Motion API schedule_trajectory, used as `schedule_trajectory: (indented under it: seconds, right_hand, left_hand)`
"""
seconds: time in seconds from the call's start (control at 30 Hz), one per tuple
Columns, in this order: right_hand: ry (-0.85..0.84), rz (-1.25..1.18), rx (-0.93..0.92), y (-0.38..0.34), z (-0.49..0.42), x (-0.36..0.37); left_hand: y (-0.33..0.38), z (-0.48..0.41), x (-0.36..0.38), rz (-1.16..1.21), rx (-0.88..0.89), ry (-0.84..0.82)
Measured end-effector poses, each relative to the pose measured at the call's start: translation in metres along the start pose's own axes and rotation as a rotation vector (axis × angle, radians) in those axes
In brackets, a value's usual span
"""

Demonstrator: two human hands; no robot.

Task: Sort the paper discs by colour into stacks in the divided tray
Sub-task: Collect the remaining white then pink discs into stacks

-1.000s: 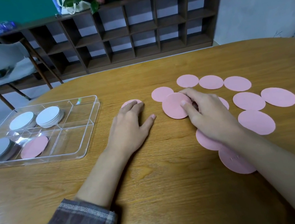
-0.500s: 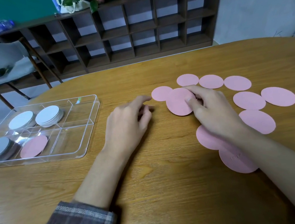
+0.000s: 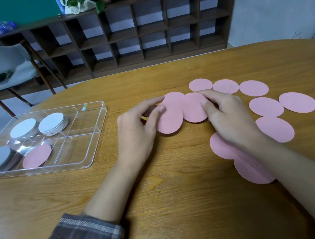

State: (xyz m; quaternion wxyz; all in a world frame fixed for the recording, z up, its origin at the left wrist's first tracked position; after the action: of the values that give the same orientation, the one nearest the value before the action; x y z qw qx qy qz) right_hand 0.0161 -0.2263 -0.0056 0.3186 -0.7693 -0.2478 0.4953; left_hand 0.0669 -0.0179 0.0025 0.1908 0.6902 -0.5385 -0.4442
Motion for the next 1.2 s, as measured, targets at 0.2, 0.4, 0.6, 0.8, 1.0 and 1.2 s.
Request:
schedule_trajectory:
  seconds: [0.2,0.4,0.6,0.8,1.0,1.2]
  right_hand:
    - [-0.129,-0.102,-0.006,-0.004,0.004,0.01]
    - [-0.198,-0.054,-0.072,-0.011,0.009,0.014]
    - [-0.236,0.144,-0.184,-0.012,0.012,0.016]
    - [-0.225,0.195,-0.173,-0.01,0.015,0.012]
    - [-0.17,0.191,-0.078,0.005,0.014,-0.021]
    - [-0.049,0.209,-0.048,0.037,0.022,-0.066]
  left_hand:
    - [-0.001,0.004,0.008,0.024,-0.034,0.029]
    - [-0.006,0.005,0.012,0.063,-0.101,0.039]
    - [-0.001,0.01,0.018,0.01,-0.09,0.017]
    - [0.004,0.017,0.022,-0.031,-0.031,-0.055]
    - [0.024,0.031,0.039,-0.025,0.067,-0.105]
    - [0.029,0.038,0.07,-0.113,0.075,-0.48]
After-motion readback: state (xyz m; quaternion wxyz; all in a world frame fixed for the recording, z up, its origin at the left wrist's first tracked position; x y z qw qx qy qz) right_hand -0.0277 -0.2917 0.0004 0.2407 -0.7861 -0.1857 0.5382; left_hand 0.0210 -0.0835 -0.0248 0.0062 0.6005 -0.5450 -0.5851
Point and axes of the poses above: each hand's wrist, its own z-axis away from the middle knuckle, its own x-axis out of the palm, y = z × x, the point moved 3 cm from there along -z, towards the middle knuckle, and after that the axes turned 5 degrees about z, right-handed, at the moved point
